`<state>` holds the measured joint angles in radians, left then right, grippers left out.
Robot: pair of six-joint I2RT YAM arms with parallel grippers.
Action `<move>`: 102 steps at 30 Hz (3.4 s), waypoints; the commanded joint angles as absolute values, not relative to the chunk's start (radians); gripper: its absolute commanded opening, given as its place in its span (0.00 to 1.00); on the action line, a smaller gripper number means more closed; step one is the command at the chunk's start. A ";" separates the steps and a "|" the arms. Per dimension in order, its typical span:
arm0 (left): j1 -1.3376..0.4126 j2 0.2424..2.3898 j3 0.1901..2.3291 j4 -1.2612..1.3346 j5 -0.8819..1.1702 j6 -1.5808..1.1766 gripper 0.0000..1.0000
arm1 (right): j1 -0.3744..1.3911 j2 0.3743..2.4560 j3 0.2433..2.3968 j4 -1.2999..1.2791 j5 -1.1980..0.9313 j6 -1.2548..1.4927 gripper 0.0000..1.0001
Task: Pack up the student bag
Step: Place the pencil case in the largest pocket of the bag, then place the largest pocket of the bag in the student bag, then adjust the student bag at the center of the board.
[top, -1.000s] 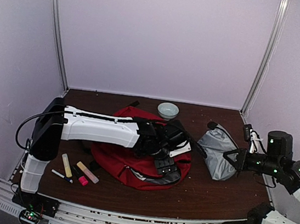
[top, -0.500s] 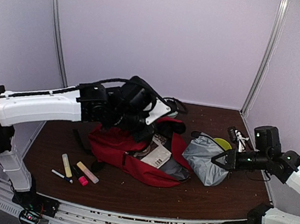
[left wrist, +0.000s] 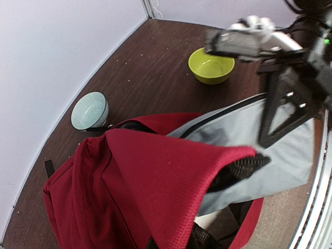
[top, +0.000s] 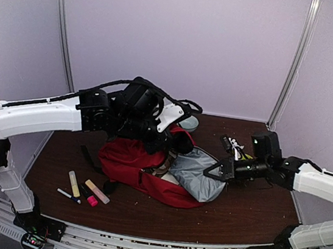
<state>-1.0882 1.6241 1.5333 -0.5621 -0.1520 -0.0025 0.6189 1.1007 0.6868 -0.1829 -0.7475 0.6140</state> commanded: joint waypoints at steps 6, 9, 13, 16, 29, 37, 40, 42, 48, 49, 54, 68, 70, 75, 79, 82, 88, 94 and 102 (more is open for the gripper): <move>-1.097 1.566 1.522 -0.362 -0.059 0.002 0.00 | 0.744 1.592 1.106 0.218 -0.790 0.727 0.00; -1.095 1.552 1.497 -0.335 -0.050 -0.003 0.00 | 0.766 1.691 1.197 0.272 -0.786 0.771 0.00; -1.083 1.533 1.468 -0.295 -0.038 0.010 0.00 | 0.775 1.795 1.246 0.313 -0.774 0.832 0.00; -1.049 1.536 1.495 -0.313 0.002 0.008 0.00 | 0.779 1.821 1.225 0.327 -0.760 0.846 0.00; -1.002 1.483 1.427 -0.259 0.084 -0.048 0.00 | 0.839 1.816 1.281 0.195 -0.659 0.709 0.03; -1.002 1.475 1.409 -0.248 0.113 -0.091 0.00 | 0.835 1.899 1.338 0.247 -0.566 0.776 0.29; -1.002 1.460 1.374 -0.253 0.060 -0.116 0.00 | 0.826 1.849 1.309 0.145 -0.495 0.682 0.44; -1.002 1.451 1.350 -0.252 0.037 -0.128 0.00 | 0.810 1.785 1.241 0.096 -0.452 0.631 0.53; -1.002 1.494 1.342 -0.281 0.047 -0.143 0.00 | 0.762 1.533 1.116 -0.113 -0.312 0.434 0.62; -1.001 1.508 1.351 -0.286 0.067 -0.146 0.00 | 0.758 1.498 1.109 -0.164 -0.291 0.398 0.63; -1.002 1.579 1.407 -0.343 0.243 -0.108 0.61 | 0.724 1.377 1.014 -0.322 -0.188 0.326 0.67; -0.829 1.329 1.085 -0.383 0.134 -0.239 0.98 | 0.718 1.429 0.799 -0.368 -0.139 0.315 0.68; -0.785 1.308 1.009 -0.375 0.134 -0.280 0.98 | 0.718 1.442 0.795 -0.357 -0.151 0.311 0.65; -0.699 1.298 0.813 -0.215 0.230 -0.381 0.98 | 0.680 1.454 0.803 -0.361 -0.106 0.296 0.20; -0.698 1.303 0.756 -0.165 0.289 -0.380 0.98 | 0.649 1.421 0.821 -0.365 -0.098 0.287 0.00; -0.698 1.294 0.749 -0.175 0.298 -0.350 0.98 | 0.590 1.355 0.840 -0.346 -0.070 0.284 0.00; -0.724 1.244 0.746 -0.222 0.318 -0.273 0.98 | 0.463 1.333 0.913 -0.251 -0.094 0.324 0.00; -0.750 1.174 0.738 -0.236 0.268 -0.277 0.98 | 0.412 1.412 1.065 -0.299 -0.106 0.337 0.39; -0.751 1.139 0.620 -0.253 0.066 -0.383 0.98 | 0.800 1.084 0.909 -0.309 0.241 0.317 0.41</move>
<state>-0.7502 1.1614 0.6712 -0.2569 0.1894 -0.3222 0.5785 1.2110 0.9577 -0.2863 0.0513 0.3313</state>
